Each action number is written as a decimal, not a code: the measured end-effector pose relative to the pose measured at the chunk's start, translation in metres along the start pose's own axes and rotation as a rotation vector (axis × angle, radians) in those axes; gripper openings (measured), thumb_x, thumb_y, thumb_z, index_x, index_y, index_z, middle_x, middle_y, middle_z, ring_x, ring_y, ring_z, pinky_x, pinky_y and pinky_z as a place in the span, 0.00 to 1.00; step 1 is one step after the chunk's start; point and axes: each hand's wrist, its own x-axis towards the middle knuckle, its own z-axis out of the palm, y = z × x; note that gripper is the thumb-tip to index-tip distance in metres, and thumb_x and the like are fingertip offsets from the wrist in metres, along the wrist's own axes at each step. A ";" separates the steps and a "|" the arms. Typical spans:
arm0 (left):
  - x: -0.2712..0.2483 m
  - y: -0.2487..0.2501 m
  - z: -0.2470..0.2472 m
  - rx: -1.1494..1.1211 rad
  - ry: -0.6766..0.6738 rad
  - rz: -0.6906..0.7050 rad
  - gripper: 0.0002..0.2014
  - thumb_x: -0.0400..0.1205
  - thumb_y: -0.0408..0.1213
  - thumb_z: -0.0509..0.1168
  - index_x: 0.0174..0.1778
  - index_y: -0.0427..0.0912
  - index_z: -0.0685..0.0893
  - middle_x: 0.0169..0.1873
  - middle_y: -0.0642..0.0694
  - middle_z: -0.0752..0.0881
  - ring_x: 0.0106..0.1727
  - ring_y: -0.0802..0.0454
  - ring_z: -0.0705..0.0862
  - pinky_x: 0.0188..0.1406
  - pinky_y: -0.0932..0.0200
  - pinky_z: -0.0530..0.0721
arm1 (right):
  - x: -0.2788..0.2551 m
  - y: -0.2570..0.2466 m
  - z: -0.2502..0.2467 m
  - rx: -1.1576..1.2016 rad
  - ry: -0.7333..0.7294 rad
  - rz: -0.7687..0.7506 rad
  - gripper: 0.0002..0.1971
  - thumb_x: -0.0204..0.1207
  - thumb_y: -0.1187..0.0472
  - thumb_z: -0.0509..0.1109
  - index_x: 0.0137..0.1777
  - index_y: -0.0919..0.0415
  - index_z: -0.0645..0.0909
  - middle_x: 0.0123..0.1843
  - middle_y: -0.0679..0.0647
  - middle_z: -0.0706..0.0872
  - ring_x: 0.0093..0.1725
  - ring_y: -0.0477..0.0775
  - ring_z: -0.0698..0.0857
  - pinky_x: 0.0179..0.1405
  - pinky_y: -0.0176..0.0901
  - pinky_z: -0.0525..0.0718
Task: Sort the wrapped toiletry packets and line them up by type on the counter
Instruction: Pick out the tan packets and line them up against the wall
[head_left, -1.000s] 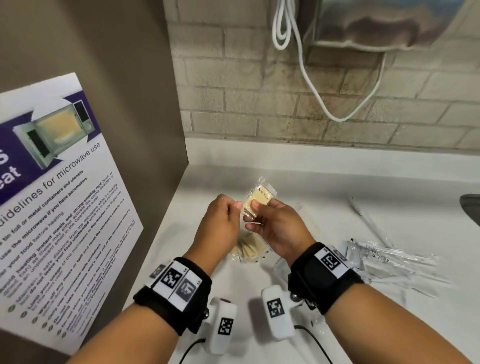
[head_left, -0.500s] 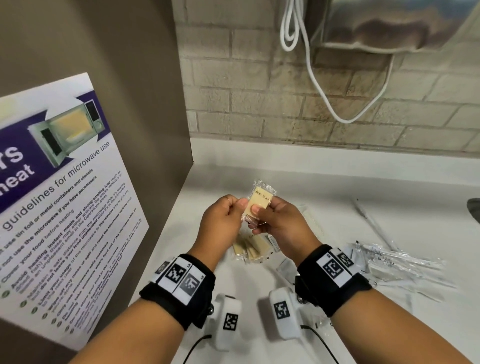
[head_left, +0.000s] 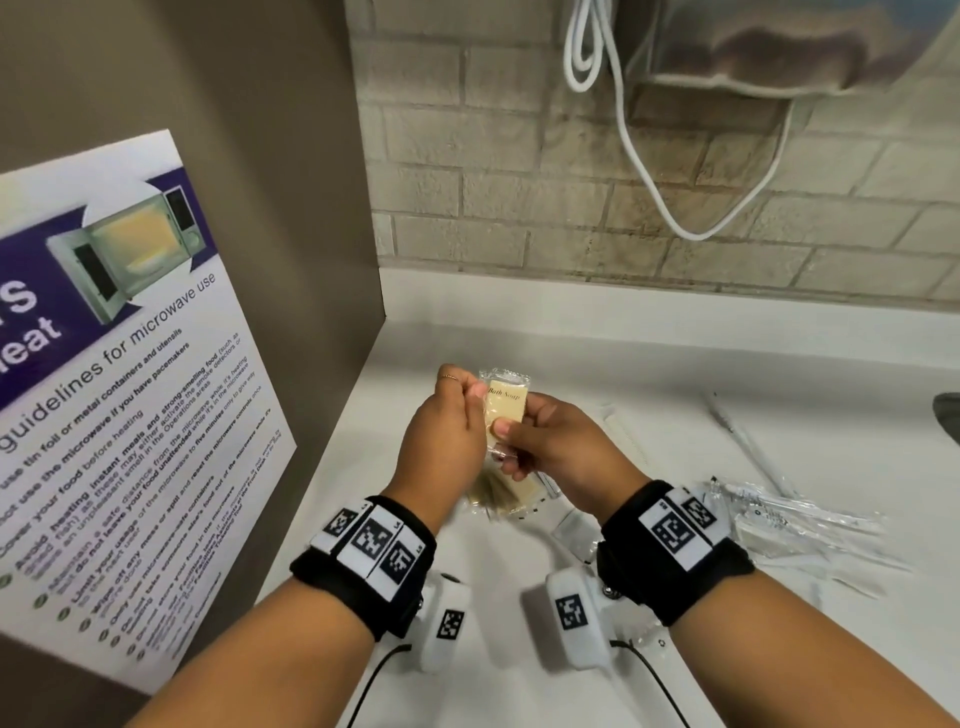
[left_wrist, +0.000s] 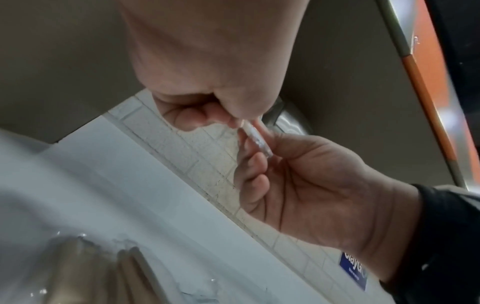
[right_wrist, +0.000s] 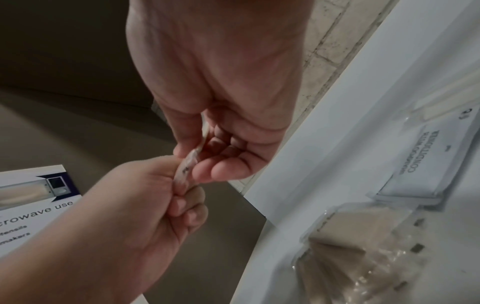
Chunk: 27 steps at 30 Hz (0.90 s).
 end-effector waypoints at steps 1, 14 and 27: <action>-0.001 0.000 0.000 -0.041 0.005 -0.021 0.05 0.87 0.40 0.54 0.49 0.45 0.71 0.34 0.50 0.81 0.36 0.50 0.80 0.32 0.57 0.75 | -0.001 -0.002 0.000 -0.015 -0.010 -0.002 0.12 0.74 0.65 0.71 0.58 0.60 0.83 0.32 0.55 0.82 0.27 0.54 0.78 0.26 0.39 0.78; 0.011 -0.050 -0.006 0.543 -0.470 -0.253 0.15 0.78 0.49 0.66 0.57 0.47 0.83 0.57 0.48 0.84 0.58 0.47 0.82 0.56 0.54 0.80 | 0.033 0.013 -0.040 -0.844 -0.022 0.557 0.13 0.75 0.58 0.74 0.36 0.65 0.79 0.39 0.66 0.90 0.37 0.61 0.88 0.48 0.54 0.88; -0.005 -0.047 0.022 0.802 -0.608 -0.021 0.16 0.76 0.46 0.70 0.56 0.43 0.84 0.54 0.45 0.83 0.57 0.43 0.83 0.44 0.55 0.76 | 0.023 0.017 -0.006 -1.618 -0.379 0.207 0.29 0.68 0.47 0.75 0.68 0.48 0.73 0.52 0.52 0.76 0.50 0.50 0.76 0.51 0.46 0.83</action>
